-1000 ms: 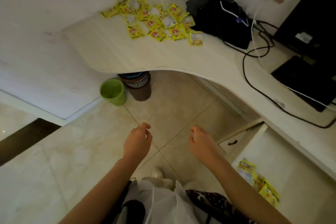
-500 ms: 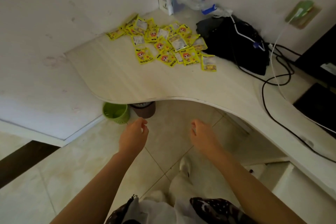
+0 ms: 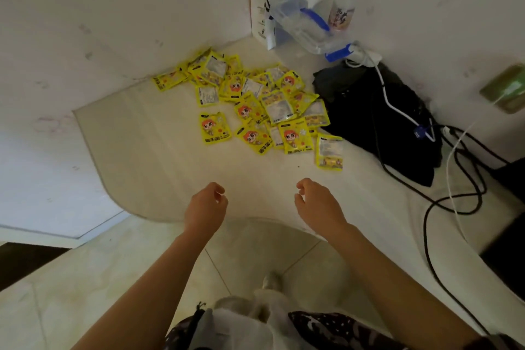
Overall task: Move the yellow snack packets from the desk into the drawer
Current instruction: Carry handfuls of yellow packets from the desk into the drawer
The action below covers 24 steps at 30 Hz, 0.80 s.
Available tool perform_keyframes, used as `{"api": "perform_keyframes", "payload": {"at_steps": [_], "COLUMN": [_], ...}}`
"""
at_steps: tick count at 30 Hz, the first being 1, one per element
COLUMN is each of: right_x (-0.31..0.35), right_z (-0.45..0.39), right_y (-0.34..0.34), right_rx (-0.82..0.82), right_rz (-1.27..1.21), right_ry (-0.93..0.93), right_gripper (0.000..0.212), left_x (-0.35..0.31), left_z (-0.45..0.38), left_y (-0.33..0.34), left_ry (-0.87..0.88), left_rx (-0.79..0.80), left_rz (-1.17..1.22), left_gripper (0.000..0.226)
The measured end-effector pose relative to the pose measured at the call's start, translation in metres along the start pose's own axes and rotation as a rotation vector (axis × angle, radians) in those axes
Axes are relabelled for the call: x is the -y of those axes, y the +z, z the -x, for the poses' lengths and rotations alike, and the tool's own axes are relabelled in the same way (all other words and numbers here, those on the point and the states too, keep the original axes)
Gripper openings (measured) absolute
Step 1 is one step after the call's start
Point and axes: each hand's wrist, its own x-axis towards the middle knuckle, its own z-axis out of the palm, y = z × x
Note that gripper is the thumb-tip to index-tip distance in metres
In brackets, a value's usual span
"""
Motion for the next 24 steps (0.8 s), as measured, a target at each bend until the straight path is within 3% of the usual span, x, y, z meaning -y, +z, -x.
{"api": "perform_keyframes", "payload": {"at_steps": [12, 17, 24], "right_x": [-0.002, -0.009, -0.029], "right_z": [-0.119, -0.144, -0.157], "right_y": [-0.018, -0.017, -0.02], "right_rx": [-0.009, -0.029, -0.142], "right_rz": [-0.027, 0.007, 0.038], "right_ry": [0.188, 0.326, 0.615], "right_gripper": [0.034, 0.033, 0.06], "left_x": [-0.018, -0.024, -0.042], "left_z": [-0.14, -0.193, -0.239], "left_y": [-0.022, -0.032, -0.025], "left_ry": [-0.122, -0.15, -0.252], "left_rx": [0.002, -0.003, -0.018], "left_rz": [0.042, 0.043, -0.034], "left_gripper": [0.029, 0.048, 0.062]}}
